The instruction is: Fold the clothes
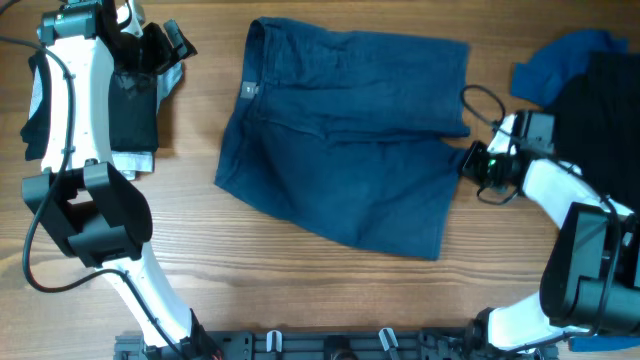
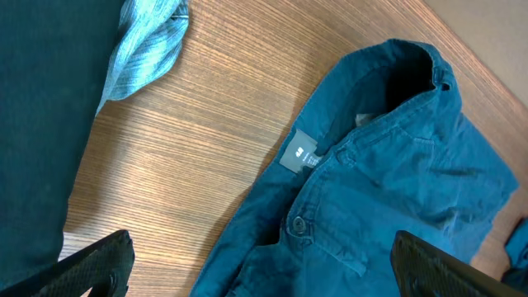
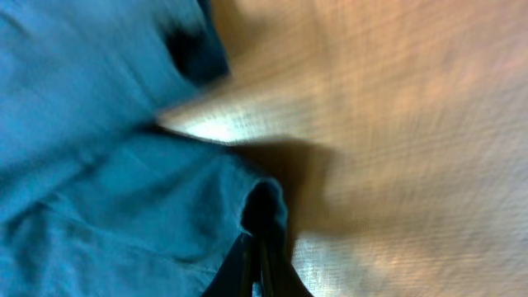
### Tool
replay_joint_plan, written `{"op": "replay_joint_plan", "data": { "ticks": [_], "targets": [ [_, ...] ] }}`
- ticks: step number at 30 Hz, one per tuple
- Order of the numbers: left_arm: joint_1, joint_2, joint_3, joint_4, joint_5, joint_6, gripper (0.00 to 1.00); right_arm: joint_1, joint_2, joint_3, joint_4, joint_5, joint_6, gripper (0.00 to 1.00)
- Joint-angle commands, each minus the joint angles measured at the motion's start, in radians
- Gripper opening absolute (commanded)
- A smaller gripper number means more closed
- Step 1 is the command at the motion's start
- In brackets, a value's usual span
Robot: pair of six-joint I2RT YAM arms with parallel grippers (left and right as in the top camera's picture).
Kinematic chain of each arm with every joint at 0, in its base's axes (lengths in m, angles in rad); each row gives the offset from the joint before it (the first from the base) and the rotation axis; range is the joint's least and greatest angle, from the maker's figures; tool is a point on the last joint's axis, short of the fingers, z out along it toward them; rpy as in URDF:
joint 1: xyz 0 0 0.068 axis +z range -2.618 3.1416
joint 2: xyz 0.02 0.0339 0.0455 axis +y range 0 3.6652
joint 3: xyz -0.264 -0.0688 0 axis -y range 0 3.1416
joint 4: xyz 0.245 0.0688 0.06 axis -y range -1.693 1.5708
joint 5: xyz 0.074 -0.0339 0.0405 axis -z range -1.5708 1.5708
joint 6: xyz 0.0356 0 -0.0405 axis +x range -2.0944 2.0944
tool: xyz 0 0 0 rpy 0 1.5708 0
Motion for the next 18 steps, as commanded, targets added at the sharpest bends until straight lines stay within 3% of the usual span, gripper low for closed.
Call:
{"op": "replay_joint_plan", "data": {
  "ticks": [1, 12, 13, 17, 18],
  "targets": [
    [-0.002, 0.014, 0.002, -0.001, -0.002, 0.002, 1.0, -0.016, 0.009, 0.134, -0.016, 0.002, -0.099, 0.04],
    [-0.002, 0.014, 0.002, -0.001, -0.002, 0.002, 1.0, -0.016, 0.078, 0.16, 0.159, 0.203, -0.16, 0.04],
    [-0.002, 0.014, 0.002, -0.001, -0.002, 0.002, 1.0, -0.016, 0.078, 0.161, 0.174, 0.204, -0.161, 0.12],
    [-0.002, 0.014, 0.002, -0.001, -0.002, 0.002, 1.0, -0.018, 0.008, 0.22, 0.117, 0.193, -0.154, 0.75],
    [-0.002, 0.014, 0.002, -0.001, -0.002, 0.002, 1.0, -0.018, -0.017, 0.237, 0.09, 0.194, -0.15, 0.83]
  ]
}}
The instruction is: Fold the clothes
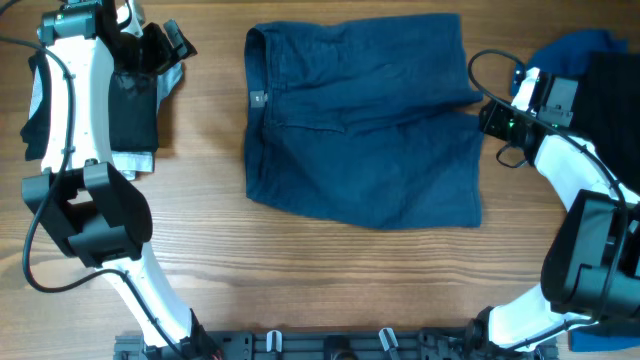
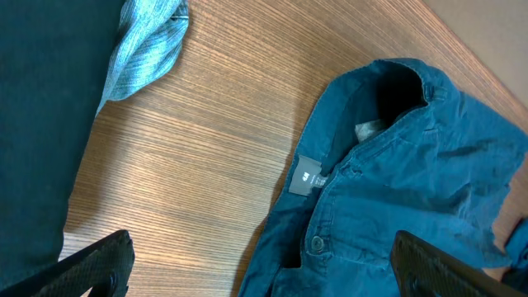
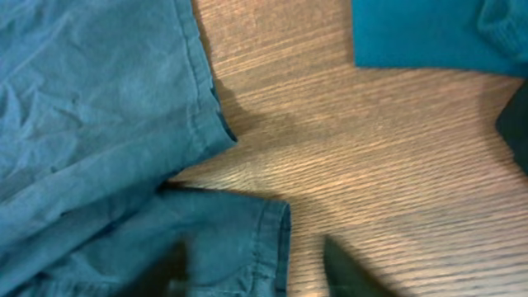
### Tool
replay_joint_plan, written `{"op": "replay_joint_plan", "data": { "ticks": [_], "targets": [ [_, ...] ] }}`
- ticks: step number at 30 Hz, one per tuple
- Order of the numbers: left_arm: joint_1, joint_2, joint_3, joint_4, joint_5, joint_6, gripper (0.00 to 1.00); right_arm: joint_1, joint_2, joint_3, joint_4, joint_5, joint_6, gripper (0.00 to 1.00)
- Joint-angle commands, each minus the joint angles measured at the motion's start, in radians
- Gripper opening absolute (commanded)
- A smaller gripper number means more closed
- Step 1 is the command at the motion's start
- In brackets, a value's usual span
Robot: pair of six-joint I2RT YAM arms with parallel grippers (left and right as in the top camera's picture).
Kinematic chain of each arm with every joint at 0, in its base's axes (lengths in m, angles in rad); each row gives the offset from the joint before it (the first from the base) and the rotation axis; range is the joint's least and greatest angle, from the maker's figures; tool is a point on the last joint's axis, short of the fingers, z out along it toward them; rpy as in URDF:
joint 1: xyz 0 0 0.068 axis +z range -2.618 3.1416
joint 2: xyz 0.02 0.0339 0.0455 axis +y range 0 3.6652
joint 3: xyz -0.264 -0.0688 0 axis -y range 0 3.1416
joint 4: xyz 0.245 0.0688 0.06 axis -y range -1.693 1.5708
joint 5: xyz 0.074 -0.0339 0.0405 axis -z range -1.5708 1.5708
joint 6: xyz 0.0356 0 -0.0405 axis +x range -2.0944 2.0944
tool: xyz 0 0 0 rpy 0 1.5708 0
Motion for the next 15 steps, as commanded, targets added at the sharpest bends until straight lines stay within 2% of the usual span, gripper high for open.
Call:
{"op": "replay_joint_plan", "data": {
  "ticks": [1, 2, 5, 7, 10, 15],
  "targets": [
    [-0.002, 0.014, 0.002, -0.001, -0.002, 0.002, 1.0, -0.005, -0.112, 0.088, -0.079, 0.018, 0.004, 0.96],
    [-0.002, 0.014, 0.002, -0.001, -0.002, 0.002, 1.0, -0.005, -0.154, 0.111, -0.122, 0.019, 0.014, 0.99],
    [-0.002, 0.014, 0.002, -0.001, -0.002, 0.002, 1.0, -0.005, -0.269, 0.128, -0.21, 0.031, 0.013, 1.0],
    [-0.002, 0.014, 0.002, 0.066, -0.002, 0.002, 1.0, -0.005, -0.325, 0.128, -0.265, 0.037, 0.014, 1.0],
    [-0.002, 0.014, 0.002, 0.126, 0.001, 0.001, 1.0, -0.005, -0.362, 0.127, -0.325, 0.037, 0.014, 1.0],
    [-0.024, 0.016, 0.002, 0.128, 0.121, 0.017, 1.0, -0.005, -0.359, 0.127, -0.337, 0.037, 0.014, 1.0]
  ]
}}
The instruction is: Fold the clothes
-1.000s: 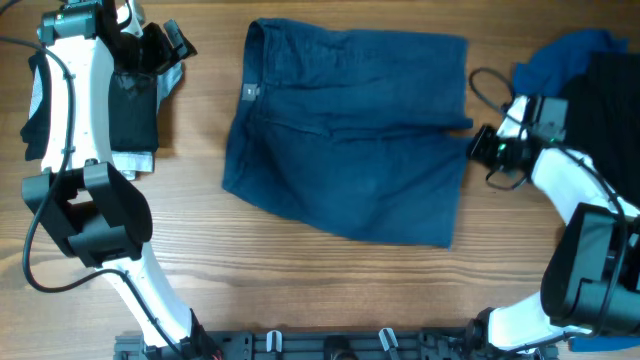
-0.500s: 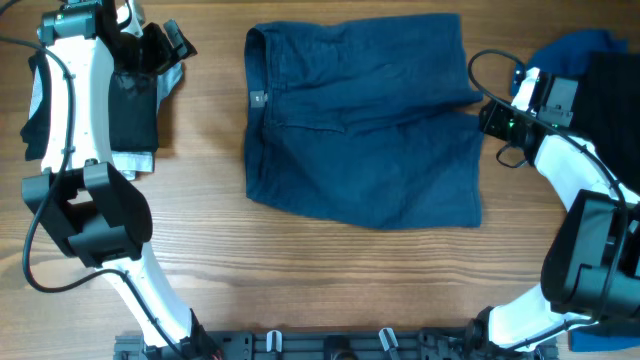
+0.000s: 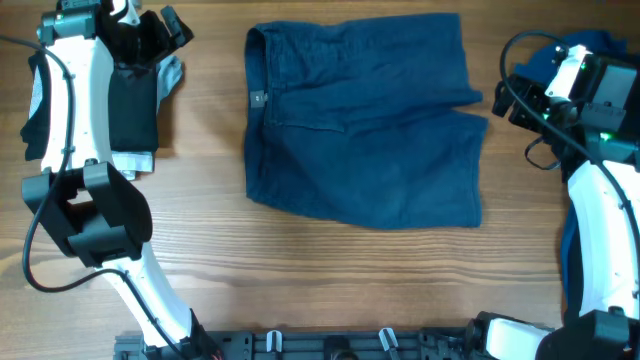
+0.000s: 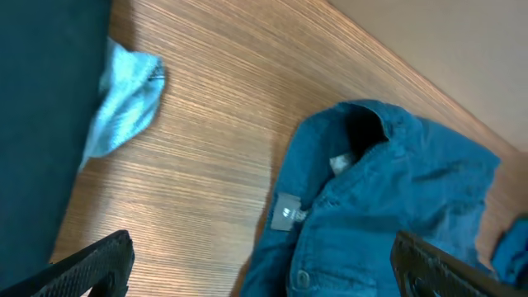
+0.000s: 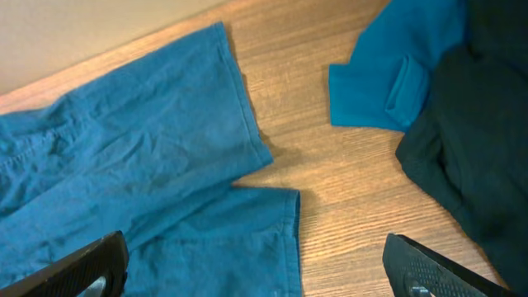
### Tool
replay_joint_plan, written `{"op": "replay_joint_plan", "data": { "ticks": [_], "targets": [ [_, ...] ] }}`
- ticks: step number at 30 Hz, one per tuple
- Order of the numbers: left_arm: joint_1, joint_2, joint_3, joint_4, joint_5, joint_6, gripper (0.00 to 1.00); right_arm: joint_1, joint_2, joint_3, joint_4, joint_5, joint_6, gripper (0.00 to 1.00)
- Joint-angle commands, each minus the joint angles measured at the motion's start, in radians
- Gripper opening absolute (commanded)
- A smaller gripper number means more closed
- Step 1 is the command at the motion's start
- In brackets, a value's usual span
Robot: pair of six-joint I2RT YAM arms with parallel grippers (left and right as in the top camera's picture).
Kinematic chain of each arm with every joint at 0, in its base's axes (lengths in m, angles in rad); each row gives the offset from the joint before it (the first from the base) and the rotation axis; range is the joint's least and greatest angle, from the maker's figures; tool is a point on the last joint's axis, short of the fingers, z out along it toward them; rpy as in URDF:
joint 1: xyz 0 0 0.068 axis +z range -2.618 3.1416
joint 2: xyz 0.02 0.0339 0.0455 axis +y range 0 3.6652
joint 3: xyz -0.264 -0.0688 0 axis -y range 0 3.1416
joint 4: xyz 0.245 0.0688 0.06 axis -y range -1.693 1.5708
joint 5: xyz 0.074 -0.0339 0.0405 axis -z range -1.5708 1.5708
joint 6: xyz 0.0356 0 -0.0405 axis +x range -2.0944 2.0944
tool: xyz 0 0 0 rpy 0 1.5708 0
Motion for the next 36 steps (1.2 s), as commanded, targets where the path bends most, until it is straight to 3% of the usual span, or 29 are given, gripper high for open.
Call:
{"op": "replay_joint_plan", "data": {
  "ticks": [1, 2, 3, 4, 5, 9, 14, 20, 23, 26, 36],
  "targets": [
    [-0.037, 0.016, 0.003, 0.019, 0.102, 0.015, 0.96, -0.005, 0.004, 0.01, -0.001, 0.017, 0.006, 1.0],
    [-0.068, 0.016, 0.003, 0.055, 0.109, 0.015, 0.63, -0.005, 0.004, 0.01, -0.002, 0.017, 0.005, 1.0],
    [-0.1, 0.017, 0.003, 0.093, 0.108, 0.015, 0.24, -0.005, 0.004, 0.01, -0.001, 0.017, 0.006, 1.0],
    [-0.122, 0.019, 0.003, 0.122, 0.108, 0.015, 0.09, -0.005, 0.004, 0.01, -0.002, 0.017, 0.006, 1.0],
    [-0.152, 0.022, 0.003, 0.159, 0.108, 0.015, 0.04, -0.005, 0.004, 0.01, -0.002, 0.017, 0.006, 1.0],
    [-0.285, 0.076, 0.003, 0.34, 0.104, 0.006, 0.04, -0.005, 0.004, 0.01, -0.002, 0.017, 0.006, 1.0],
    [-0.344, 0.201, 0.003, 0.421, 0.105, -0.005, 0.04, -0.005, 0.004, 0.01, -0.001, 0.017, 0.006, 1.0],
    [-0.327, 0.327, 0.003, 0.494, 0.096, -0.003, 0.04, -0.005, 0.004, 0.01, -0.001, 0.017, 0.006, 1.0],
    [-0.291, 0.381, 0.003, 0.533, -0.063, -0.004, 0.04, -0.005, 0.004, 0.01, -0.001, 0.017, 0.005, 1.0],
    [-0.267, 0.41, 0.003, 0.558, -0.117, -0.004, 0.04, -0.005, 0.004, 0.01, -0.002, 0.017, 0.006, 1.0],
    [-0.243, 0.533, 0.003, 0.618, -0.121, 0.003, 0.04, -0.005, 0.004, 0.01, -0.002, 0.017, 0.006, 1.0]
  ]
}}
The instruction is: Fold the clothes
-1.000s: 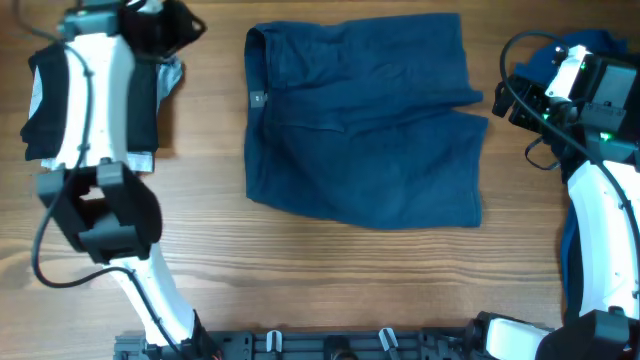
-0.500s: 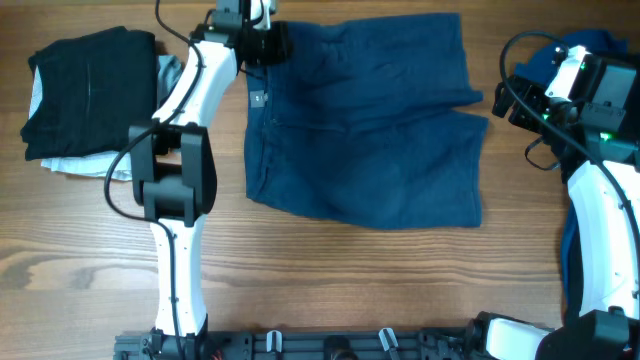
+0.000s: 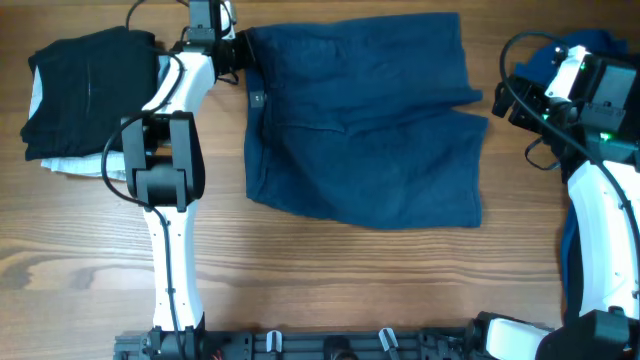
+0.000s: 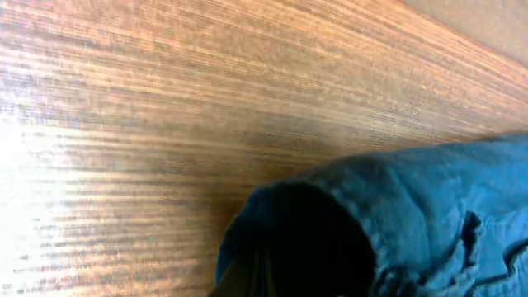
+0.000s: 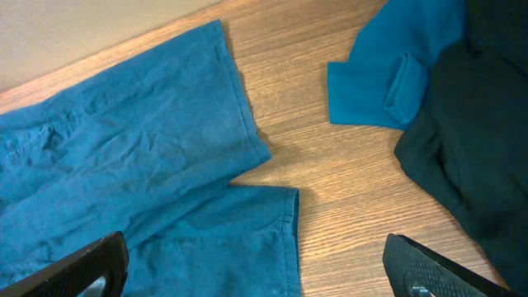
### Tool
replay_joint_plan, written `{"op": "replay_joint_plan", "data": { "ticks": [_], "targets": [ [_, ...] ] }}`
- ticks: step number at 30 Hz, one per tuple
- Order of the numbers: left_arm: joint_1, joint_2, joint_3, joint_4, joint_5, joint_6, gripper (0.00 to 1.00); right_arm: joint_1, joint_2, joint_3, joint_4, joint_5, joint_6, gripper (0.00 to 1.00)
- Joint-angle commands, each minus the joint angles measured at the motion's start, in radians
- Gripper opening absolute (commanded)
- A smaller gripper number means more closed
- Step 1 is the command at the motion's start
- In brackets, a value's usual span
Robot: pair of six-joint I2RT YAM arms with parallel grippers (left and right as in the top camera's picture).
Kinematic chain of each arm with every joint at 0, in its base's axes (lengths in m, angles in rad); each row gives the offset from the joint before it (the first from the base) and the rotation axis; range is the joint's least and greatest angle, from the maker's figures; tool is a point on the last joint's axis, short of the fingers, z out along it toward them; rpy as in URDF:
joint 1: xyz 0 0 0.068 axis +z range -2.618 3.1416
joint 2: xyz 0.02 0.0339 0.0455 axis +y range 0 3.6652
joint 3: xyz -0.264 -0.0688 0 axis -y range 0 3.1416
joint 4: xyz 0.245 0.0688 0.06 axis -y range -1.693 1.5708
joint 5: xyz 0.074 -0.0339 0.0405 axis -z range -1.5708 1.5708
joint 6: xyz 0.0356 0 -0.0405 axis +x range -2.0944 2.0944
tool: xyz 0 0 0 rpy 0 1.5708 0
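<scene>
The dark blue shorts (image 3: 365, 115) lie flat in the overhead view, waistband to the left and both legs to the right. My left gripper (image 3: 238, 50) is at the waistband's far left corner, shut on the waistband. In the left wrist view the rolled waistband edge (image 4: 330, 194) fills the lower frame and my left gripper (image 4: 260, 285) shows only as a thin dark wedge. My right gripper (image 3: 503, 103) hangs open to the right of the leg hems, holding nothing. The right wrist view shows both leg hems (image 5: 247, 132) between the wide-apart fingers of my right gripper (image 5: 260, 272).
A folded black stack of clothes (image 3: 85, 85) lies at the far left over something white. At the far right are a crumpled blue garment (image 5: 388, 74) and a black garment (image 5: 462, 148). Bare wood runs along the table's front (image 3: 350, 290).
My left gripper was open above the black stack at the far left. It is now at the shorts' waistband corner and shut on it. The right arm and the shorts have not moved.
First the shorts lay skewed with my right gripper shut on a leg hem. Then they lay square and the right gripper was open by the hems, then raised to the right. The left gripper stayed open over the black stack and now grips the waistband.
</scene>
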Motion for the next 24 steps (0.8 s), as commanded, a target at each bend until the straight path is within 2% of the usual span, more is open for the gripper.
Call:
{"op": "replay_joint_plan", "data": {
  "ticks": [1, 8, 12, 18, 24],
  "targets": [
    [-0.011, 0.072, -0.002, -0.012, -0.035, 0.01, 0.04, -0.005, 0.004, 0.01, 0.002, 0.014, 0.005, 1.0],
    [-0.016, -0.19, 0.003, -0.051, -0.031, -0.003, 0.04, -0.005, 0.004, 0.01, 0.002, 0.014, 0.005, 1.0],
    [-0.037, -0.294, 0.003, -0.072, -0.031, -0.002, 0.08, -0.005, 0.004, 0.01, 0.002, 0.014, 0.005, 1.0],
    [-0.079, -0.237, 0.003, -0.049, -0.027, -0.002, 0.09, -0.005, 0.004, 0.01, 0.002, 0.014, 0.006, 1.0],
    [-0.09, -0.099, 0.003, 0.066, -0.027, -0.002, 0.09, -0.005, 0.004, 0.01, 0.002, 0.014, 0.005, 1.0]
  ]
}}
